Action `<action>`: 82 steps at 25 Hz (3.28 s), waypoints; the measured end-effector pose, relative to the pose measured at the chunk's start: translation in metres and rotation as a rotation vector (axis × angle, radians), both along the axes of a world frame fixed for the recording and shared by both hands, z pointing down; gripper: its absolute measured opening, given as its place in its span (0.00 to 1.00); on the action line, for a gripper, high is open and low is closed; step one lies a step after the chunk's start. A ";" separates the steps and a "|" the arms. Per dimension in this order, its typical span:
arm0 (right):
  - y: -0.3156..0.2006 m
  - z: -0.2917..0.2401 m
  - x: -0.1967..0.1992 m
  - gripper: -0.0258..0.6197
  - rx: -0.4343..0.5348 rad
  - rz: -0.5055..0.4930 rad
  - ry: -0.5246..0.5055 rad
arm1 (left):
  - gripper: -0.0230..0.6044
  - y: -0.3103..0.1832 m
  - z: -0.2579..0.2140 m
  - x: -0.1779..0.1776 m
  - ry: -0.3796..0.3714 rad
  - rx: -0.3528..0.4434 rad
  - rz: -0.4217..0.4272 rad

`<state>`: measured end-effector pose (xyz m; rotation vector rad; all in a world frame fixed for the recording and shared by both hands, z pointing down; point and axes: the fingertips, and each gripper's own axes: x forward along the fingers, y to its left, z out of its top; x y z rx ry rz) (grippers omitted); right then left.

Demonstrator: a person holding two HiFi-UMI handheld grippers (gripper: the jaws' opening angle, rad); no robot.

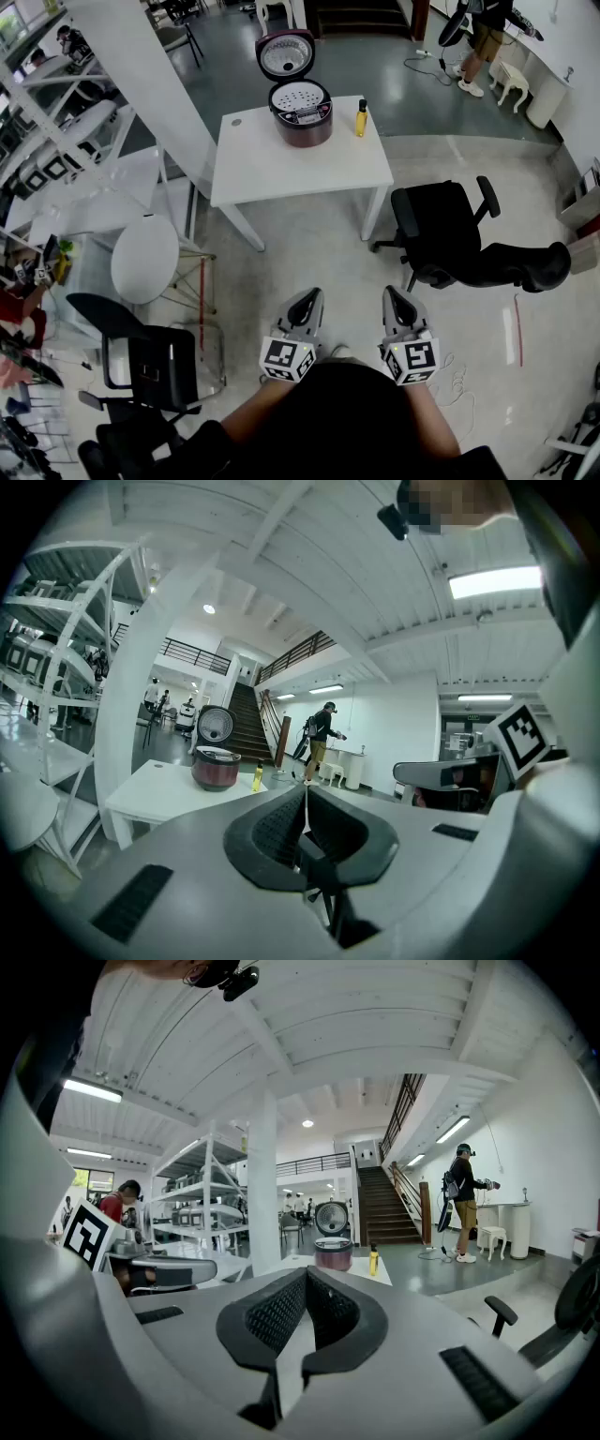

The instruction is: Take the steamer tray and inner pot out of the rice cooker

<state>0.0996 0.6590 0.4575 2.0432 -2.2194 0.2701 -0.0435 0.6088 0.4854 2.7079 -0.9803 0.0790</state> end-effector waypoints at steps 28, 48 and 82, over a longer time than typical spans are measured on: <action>-0.011 -0.018 0.026 0.34 0.071 0.000 -0.070 | 0.45 -0.017 0.001 0.003 0.048 -0.021 0.014; -0.045 0.022 0.024 0.38 -0.031 -0.097 -0.080 | 0.47 -0.052 0.022 -0.029 -0.023 -0.065 -0.125; -0.437 0.021 0.090 0.38 -0.149 -0.025 -0.038 | 0.48 -0.470 -0.004 0.044 0.066 -0.031 -0.069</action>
